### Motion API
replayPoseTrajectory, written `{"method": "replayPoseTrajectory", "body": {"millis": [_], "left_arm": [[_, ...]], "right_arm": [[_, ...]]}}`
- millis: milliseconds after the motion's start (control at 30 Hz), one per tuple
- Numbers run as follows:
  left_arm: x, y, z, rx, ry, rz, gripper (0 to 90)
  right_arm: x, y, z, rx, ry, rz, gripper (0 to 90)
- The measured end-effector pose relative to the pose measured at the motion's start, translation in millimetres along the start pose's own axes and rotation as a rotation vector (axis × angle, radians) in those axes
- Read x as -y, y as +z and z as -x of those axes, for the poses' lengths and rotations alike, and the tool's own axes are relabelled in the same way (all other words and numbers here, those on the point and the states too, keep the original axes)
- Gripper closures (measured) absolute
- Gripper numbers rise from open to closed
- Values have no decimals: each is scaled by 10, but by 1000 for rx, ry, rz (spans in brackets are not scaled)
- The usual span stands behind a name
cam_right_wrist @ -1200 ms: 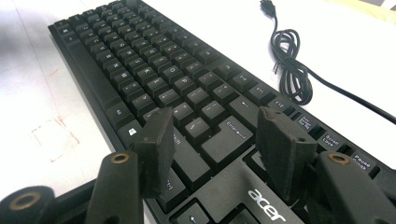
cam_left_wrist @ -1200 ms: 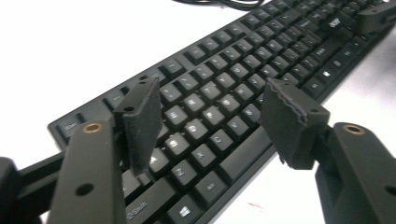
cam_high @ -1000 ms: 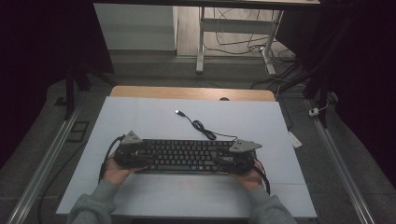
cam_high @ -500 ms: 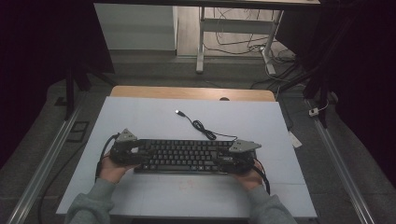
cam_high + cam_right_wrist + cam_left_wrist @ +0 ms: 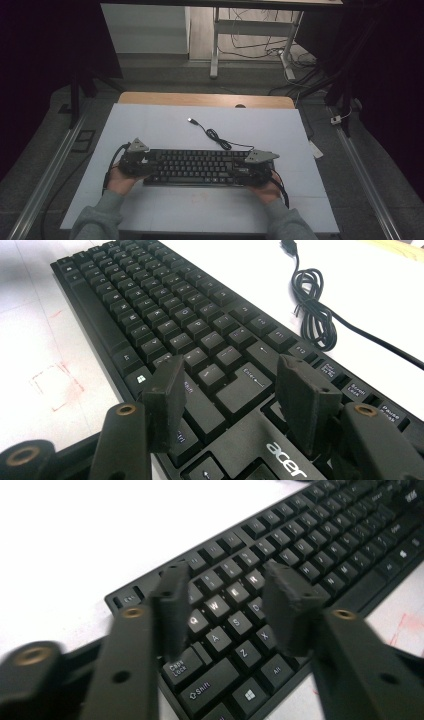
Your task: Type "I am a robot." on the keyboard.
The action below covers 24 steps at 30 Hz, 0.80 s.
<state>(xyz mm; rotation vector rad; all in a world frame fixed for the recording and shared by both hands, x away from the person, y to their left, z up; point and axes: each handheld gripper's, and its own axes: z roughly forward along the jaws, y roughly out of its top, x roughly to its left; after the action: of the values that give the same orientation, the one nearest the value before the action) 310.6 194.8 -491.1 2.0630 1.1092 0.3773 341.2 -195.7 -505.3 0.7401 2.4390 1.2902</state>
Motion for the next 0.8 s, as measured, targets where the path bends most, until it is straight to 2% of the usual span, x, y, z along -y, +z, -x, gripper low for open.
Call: {"method": "replayPoseTrajectory", "body": {"millis": [200, 333, 500, 800], "left_arm": [[28, 81, 19, 2, 38, -53, 791], [66, 140, -3, 3, 45, -89, 871], [95, 195, -5, -8, 51, -122, 884], [105, 241, 5, -22, 59, -135, 884]], "right_arm": [[3, 8, -1, -7, 1, 1, 463], [3, 4, 3, -6, 1, -5, 463], [6, 10, 5, -3, 0, -9, 463], [6, 15, 1, 4, -5, -15, 463]]}}
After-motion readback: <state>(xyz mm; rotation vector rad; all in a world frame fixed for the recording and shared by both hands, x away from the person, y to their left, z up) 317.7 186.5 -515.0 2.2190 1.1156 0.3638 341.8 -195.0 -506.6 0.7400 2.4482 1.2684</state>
